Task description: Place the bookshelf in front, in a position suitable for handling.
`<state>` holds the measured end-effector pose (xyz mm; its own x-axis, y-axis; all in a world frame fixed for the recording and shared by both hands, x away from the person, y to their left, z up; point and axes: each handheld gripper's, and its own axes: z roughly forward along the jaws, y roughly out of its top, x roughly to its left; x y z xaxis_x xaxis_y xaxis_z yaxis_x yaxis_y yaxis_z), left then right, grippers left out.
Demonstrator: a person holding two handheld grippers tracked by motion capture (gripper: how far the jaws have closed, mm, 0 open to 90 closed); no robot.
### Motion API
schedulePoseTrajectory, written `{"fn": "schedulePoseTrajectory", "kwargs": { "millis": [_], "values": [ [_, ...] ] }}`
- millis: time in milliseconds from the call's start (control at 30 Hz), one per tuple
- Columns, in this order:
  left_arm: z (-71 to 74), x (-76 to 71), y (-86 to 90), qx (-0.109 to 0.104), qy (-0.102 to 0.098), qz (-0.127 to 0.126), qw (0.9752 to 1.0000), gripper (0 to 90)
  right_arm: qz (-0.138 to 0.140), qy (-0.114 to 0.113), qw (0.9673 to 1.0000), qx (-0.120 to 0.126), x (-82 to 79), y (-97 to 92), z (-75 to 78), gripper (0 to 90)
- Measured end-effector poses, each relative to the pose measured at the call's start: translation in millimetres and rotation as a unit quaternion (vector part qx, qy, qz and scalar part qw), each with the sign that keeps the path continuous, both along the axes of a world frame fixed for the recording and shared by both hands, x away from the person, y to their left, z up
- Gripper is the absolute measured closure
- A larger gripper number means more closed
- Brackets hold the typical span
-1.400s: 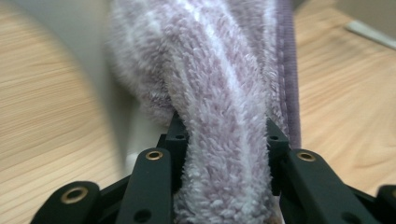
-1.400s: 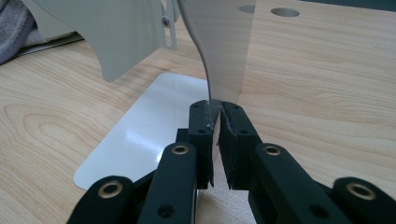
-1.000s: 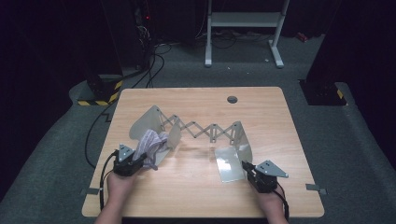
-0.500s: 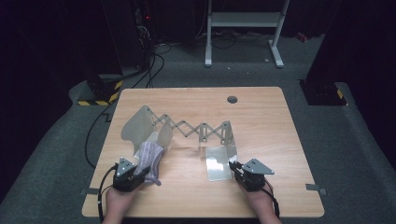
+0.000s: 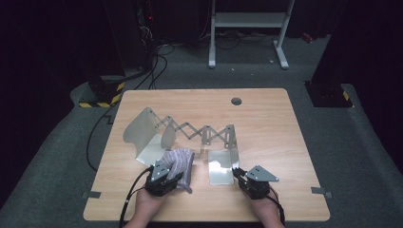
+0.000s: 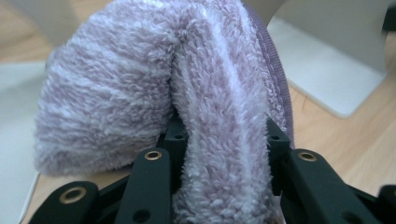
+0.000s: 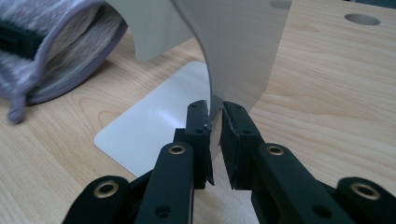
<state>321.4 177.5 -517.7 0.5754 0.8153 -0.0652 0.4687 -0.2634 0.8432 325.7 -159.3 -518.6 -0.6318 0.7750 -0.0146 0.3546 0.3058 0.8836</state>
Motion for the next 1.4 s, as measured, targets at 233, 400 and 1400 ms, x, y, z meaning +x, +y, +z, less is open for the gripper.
{"fn": "schedulePoseTrajectory", "kwargs": {
  "millis": [233,400,1400],
  "values": [
    [1.7,8.1,-25.7,-0.019,-0.008,-0.019,0.9996,64.3,-0.005,-0.002,1.0,-0.008,-5.7,-1.0,-1.7,80.1],
    [1.4,9.4,-32.3,-0.014,-0.017,-0.022,0.9995,63.8,-0.011,-0.004,0.9999,-0.004,-8.6,-7.2,-0.6,78.4],
    [69.9,37.2,-33.4,-0.044,-0.09,-0.038,0.9942,64.0,-0.023,-0.003,0.9997,0.008,-6.8,-18.9,0.8,75.0]
  ]
}}
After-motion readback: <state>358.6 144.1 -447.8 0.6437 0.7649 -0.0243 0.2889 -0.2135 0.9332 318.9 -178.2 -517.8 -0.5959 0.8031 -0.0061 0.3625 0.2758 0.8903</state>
